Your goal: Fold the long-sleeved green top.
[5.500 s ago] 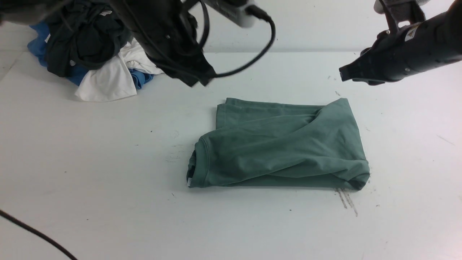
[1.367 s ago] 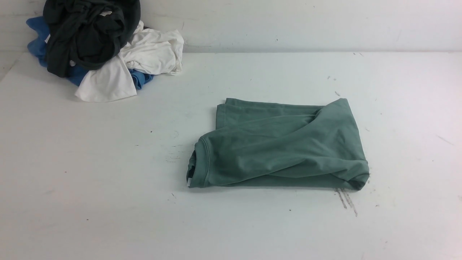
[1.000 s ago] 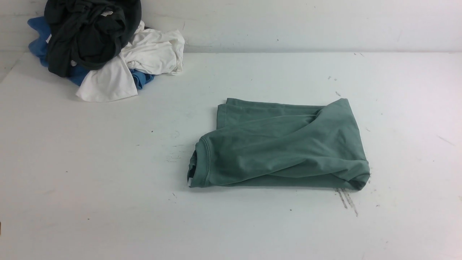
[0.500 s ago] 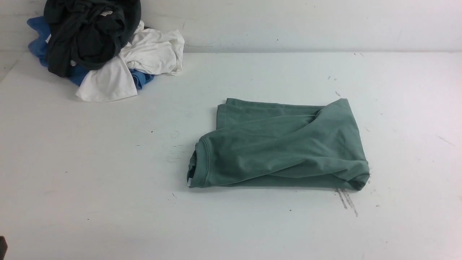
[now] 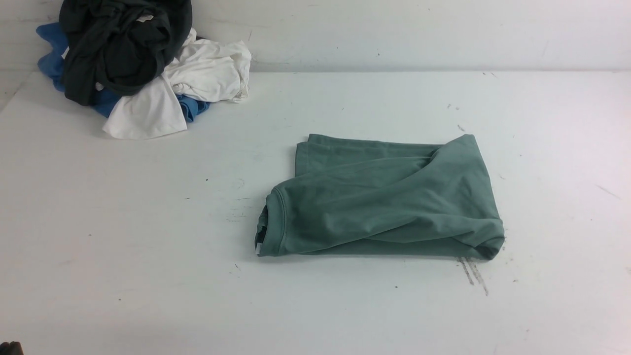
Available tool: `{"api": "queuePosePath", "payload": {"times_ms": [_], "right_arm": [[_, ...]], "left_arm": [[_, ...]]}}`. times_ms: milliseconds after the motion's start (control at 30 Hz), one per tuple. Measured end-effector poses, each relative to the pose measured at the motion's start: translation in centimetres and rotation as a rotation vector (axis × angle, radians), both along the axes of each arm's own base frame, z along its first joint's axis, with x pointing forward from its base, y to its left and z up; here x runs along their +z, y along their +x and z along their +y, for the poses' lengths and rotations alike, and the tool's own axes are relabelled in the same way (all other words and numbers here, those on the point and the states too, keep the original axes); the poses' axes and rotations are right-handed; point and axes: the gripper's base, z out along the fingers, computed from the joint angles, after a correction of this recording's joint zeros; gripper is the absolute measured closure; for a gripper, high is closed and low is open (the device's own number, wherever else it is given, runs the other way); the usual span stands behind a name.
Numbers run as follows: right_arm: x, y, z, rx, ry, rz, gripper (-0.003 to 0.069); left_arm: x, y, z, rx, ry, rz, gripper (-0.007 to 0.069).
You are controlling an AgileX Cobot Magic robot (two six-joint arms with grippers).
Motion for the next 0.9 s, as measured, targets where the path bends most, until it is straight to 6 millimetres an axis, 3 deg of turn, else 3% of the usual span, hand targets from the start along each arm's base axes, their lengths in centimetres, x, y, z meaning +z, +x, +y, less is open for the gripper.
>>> {"api": "queuePosePath", "payload": {"times_ms": [900], "right_arm": [[0.0, 0.0, 0.0, 0.003, -0.015, 0.001, 0.0674]], "left_arm": [[0.0, 0.0, -0.01, 0.0, -0.002, 0.0, 0.0631]]}}
